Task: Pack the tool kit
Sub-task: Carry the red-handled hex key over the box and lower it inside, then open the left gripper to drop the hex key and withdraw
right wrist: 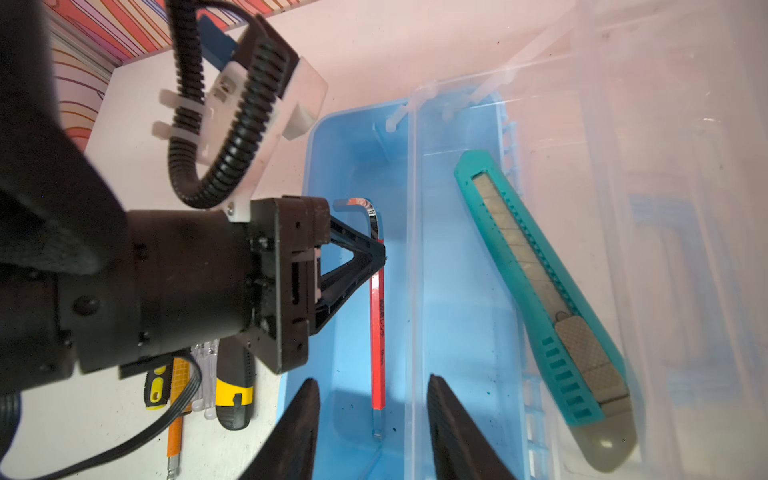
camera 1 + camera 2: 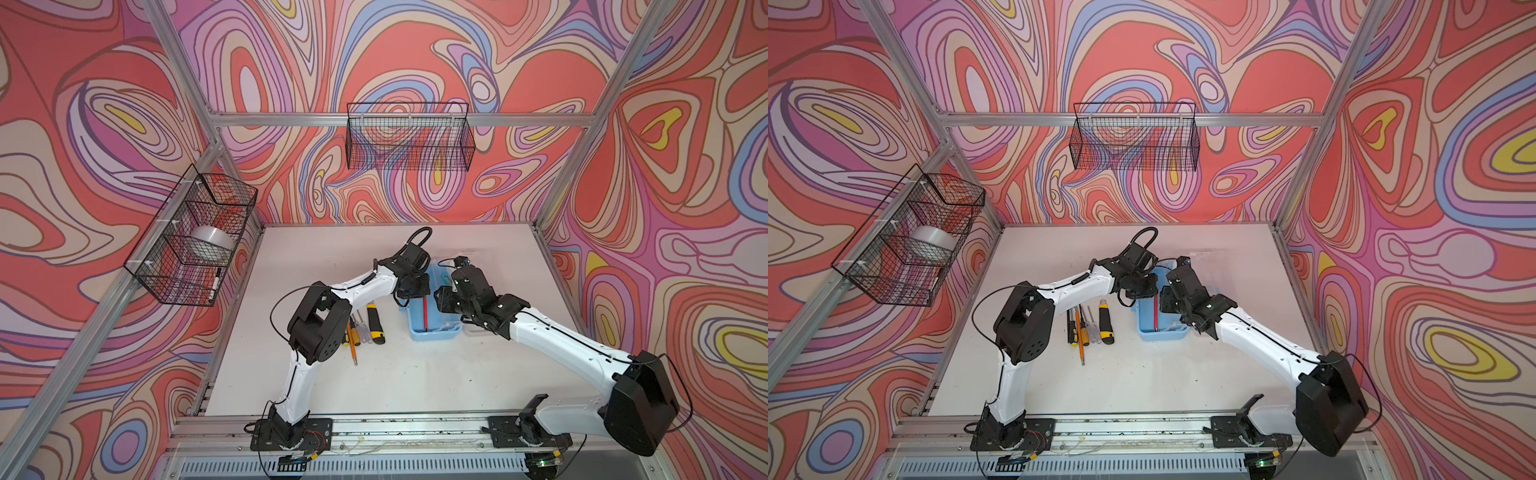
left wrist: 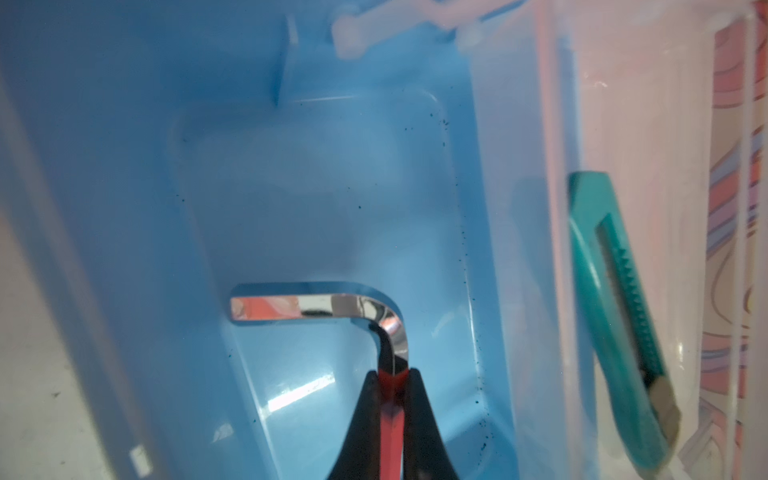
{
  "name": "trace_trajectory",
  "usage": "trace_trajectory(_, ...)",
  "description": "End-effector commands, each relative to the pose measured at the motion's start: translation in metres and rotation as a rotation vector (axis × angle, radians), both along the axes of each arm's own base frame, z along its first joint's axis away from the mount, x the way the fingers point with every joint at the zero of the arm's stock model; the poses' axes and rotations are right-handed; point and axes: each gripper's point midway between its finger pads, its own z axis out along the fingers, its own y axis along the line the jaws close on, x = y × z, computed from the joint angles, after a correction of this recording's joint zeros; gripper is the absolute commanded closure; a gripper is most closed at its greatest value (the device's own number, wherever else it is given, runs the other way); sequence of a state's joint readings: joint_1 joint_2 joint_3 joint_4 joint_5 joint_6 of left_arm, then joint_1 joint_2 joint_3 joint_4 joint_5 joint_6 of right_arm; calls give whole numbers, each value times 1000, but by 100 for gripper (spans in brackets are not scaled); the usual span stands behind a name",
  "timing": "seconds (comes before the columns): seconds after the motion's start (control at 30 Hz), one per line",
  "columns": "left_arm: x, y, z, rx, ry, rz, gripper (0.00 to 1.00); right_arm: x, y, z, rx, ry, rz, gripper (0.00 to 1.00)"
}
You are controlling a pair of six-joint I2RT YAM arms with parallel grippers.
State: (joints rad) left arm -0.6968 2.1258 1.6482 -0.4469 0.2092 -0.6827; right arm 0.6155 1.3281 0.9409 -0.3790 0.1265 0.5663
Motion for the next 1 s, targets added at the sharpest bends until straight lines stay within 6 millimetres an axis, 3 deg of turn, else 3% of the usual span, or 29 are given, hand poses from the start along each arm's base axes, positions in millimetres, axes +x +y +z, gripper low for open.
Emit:
trace_trajectory(0.0, 0, 2, -6, 34, 12, -7, 100, 2, 0, -4, 7, 1, -6, 55)
trace_trajectory(0.1, 2, 0, -4, 34, 9, -9, 96, 2, 1, -4, 17, -4, -2, 55)
trace_trajectory(0.2, 4, 0, 1, 32, -6, -9, 72, 3, 6, -6, 26, 3, 9, 55)
trace_trajectory(0.3, 5, -1, 5, 16, -19, -10, 59, 5, 8, -6, 16, 9, 19, 55)
trace_trajectory(0.5, 4, 0, 22, -5, -53, -15, 54, 9, 11, 12, 12, -10, 31, 55)
trace_trajectory(0.67, -3, 6, 58, -67, -151, -29, 51, 13, 14, 24, 9, -32, 53, 54)
trace_trajectory(0.97, -32, 57, 105, -64, -314, 28, 41, 12, 27, 27, 57, -44, 108, 55)
